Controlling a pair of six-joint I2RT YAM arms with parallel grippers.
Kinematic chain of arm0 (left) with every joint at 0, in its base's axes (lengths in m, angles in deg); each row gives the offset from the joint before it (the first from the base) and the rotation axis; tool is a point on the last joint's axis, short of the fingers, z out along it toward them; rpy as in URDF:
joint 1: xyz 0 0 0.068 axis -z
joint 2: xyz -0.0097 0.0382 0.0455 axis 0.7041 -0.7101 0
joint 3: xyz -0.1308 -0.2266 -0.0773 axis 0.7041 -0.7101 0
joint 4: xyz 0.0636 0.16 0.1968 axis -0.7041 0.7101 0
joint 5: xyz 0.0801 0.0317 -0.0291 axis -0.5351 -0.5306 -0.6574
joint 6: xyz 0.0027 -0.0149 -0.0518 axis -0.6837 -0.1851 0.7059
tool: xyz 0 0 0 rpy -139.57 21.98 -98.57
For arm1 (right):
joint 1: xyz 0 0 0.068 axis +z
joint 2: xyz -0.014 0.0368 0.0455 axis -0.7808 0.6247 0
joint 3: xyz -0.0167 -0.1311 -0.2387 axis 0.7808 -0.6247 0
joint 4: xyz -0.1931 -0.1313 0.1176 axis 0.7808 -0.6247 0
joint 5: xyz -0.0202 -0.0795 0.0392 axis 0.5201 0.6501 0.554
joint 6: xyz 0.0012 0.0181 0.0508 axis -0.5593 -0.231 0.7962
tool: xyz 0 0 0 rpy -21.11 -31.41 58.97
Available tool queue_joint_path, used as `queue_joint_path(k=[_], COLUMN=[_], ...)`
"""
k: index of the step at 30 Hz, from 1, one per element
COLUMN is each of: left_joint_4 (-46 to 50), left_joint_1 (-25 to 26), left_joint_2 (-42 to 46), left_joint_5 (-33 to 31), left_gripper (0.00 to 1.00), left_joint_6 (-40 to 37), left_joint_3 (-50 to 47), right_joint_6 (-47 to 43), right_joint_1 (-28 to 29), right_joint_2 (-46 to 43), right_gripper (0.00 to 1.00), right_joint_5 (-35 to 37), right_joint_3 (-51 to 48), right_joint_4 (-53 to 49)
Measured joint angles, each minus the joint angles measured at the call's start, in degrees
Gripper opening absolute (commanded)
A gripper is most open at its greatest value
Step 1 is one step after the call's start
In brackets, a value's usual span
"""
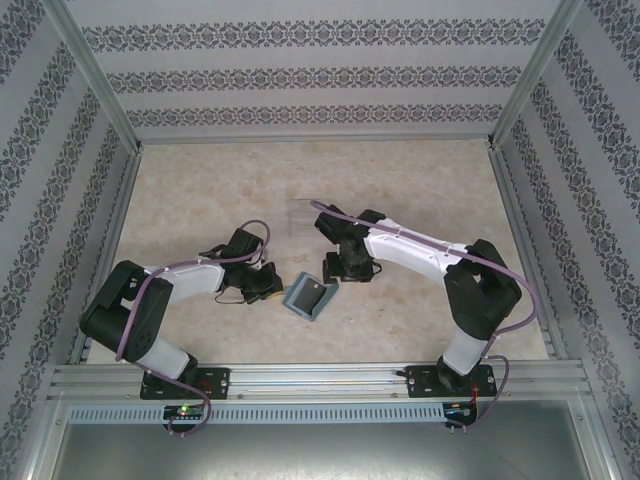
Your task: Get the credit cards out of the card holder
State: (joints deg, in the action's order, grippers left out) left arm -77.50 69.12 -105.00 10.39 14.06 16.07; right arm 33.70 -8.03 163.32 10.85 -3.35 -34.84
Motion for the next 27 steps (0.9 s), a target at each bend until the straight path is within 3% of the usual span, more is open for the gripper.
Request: queue_joint_path(k=[9, 16, 23, 27], left_joint_4=[-0.2, -0.2, -0.2, 0.2], left_joint_1=[0.0, 0.0, 0.0, 0.0], left_joint_2=[0.1, 0.0, 0.0, 0.4], left_joint_5=[-0.5, -0.5, -0.5, -1.1], left_gripper=[0.0, 0.0, 0.0, 0.08], left_joint_6=[2.1, 2.7, 2.7, 2.4], left_joint_3=[-0.1, -0.1, -0.1, -0.1], right_joint_6=[1.3, 5.1, 7.1, 6.7], right_joint_1=[0.3, 1.2, 1.2, 1.2], right_joint_2=[-3.4, -5.4, -6.0, -6.0], right_gripper=[0.56, 0.43, 0.22, 0.15], right_joint_5=[-8.2, -12.5, -12.1, -10.7], right_joint_3=[-7.1, -11.5, -12.8, -12.7], right_joint_4=[4.7, 9.7, 12.3, 12.7])
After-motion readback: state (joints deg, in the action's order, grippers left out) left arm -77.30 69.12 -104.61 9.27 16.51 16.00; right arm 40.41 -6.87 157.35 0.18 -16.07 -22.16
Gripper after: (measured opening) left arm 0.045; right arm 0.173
